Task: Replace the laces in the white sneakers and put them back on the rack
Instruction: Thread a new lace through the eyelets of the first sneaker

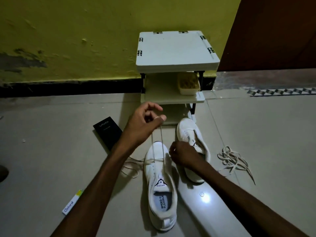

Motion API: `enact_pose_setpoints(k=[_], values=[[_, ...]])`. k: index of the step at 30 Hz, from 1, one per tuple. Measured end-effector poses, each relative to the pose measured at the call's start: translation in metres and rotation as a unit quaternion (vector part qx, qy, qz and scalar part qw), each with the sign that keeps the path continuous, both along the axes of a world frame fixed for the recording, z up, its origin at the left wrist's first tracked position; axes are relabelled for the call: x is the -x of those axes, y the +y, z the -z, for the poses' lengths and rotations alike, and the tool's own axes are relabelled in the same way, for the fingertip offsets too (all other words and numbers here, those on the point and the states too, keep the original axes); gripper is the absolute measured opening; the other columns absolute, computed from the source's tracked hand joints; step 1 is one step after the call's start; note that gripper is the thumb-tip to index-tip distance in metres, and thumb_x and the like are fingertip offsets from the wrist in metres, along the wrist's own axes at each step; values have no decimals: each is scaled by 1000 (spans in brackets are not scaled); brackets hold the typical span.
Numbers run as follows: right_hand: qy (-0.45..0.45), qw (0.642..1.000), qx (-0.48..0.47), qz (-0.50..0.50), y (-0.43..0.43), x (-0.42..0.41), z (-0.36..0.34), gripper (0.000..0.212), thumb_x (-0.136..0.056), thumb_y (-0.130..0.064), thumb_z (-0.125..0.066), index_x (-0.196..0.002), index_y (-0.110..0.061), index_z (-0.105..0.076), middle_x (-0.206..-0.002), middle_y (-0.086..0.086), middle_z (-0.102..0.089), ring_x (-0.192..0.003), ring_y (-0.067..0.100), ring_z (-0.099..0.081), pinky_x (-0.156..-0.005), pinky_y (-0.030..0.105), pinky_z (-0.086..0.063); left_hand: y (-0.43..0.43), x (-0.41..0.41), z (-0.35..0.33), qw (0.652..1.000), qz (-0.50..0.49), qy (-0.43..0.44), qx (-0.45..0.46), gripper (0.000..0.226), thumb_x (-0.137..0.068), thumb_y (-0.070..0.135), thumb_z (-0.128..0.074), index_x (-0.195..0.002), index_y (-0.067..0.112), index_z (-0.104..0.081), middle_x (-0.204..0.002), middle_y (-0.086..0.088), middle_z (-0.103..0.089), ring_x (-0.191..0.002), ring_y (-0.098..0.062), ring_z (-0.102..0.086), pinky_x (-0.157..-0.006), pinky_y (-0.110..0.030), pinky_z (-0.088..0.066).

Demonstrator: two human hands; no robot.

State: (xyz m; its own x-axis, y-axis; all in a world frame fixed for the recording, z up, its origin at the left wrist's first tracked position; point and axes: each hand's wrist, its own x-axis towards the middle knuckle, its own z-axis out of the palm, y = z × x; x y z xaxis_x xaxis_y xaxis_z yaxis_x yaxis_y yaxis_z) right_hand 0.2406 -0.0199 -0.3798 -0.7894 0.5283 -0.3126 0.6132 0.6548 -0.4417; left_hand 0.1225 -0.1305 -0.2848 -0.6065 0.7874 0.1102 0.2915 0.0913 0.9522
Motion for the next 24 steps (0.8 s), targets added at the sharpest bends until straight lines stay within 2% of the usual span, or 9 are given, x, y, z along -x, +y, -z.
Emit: enact_pose_setpoints(k=[3, 5, 8, 10, 13, 16, 18, 20, 24], values=[[-44, 996, -61, -49, -4, 2, 16, 29, -95, -30, -54, -112, -8, -59, -115, 14, -63, -106, 31, -61, -71, 30, -42, -2, -2, 10, 964, 77, 235, 94, 42, -87, 6, -66, -117, 31, -51, -98, 12, -61, -90, -4, -58, -80, -22, -50], [-52, 993, -80, -65, -6, 2, 20, 27, -94, -29, -55, -106, -6, -62, -110, 14, -66, -101, 31, -63, -67, 28, -38, -3, -5, 26, 941, 81, 314, 101, 60, -83, 3, -68, -128, 35, -44, -108, 15, -57, -99, -4, -54, -88, -24, -46], [-44, 989, -121, -69, -6, 3, 22, 24, -96, -23, -51, -103, -3, -63, -107, 15, -67, -99, 32, -65, -65, 28, -37, -4, -8, 57, 978, 17, 204, 45, 76, -81, 1, -70, -137, 38, -35, -123, 12, -50, -109, -1, -50, -89, -13, -42], [-39, 989, -129, -63, -6, 2, 25, 25, -96, -24, -50, -99, -3, -64, -105, 16, -68, -97, 32, -66, -64, 28, -36, -5, -4, 86, 988, -67, 129, 49, 71, -81, -1, -70, -136, 32, -39, -125, 8, -49, -110, -6, -53, -82, -13, -44], [-17, 993, -105, -56, -4, 0, 28, 30, -97, -26, -49, -96, 0, -64, -102, 20, -67, -96, 34, -64, -65, 28, -32, -16, 11, 119, 968, -54, 64, 235, 52, -81, 9, -74, -127, 18, -51, -127, -2, -48, -111, -18, -54, -84, -22, -46], [-14, 995, -82, -56, -8, -2, 25, 31, -97, -26, -48, -96, 0, -65, -102, 20, -67, -95, 34, -63, -64, 29, -31, -29, 9, 137, 931, 64, 60, 356, 66, -73, 29, -83, -130, 19, -50, -128, 4, -41, -117, -15, -49, -96, -27, -44], [-8, 1000, 5, -29, -9, -1, 16, 27, -95, -21, -52, -91, 0, -67, -96, 21, -67, -90, 34, -63, -64, 28, -32, -29, 1, 144, 937, 48, 84, 335, 75, -67, 31, -87, -131, 18, -49, -130, 2, -40, -119, -17, -47, -97, -28, -44], [36, 981, 185, 34, -7, 2, -14, 19, -91, -11, -54, -79, -5, -67, -81, 16, -64, -77, 29, -59, -64, 27, -36, -28, -6, 148, 944, 34, 113, 307, 76, -63, 28, -89, -127, 18, -51, -130, 0, -41, -119, -19, -47, -93, -28, -44], [255, 854, 438, 112, -3, 8, -113, 25, -88, -2, -41, -69, -16, -51, -71, 0, -51, -70, 12, -46, -68, 28, -39, -30, -11, 151, 944, 20, 127, 305, 75, -62, 29, -89, -127, 23, -51, -129, 1, -41, -115, -19, -49, -93, -31, -46]])
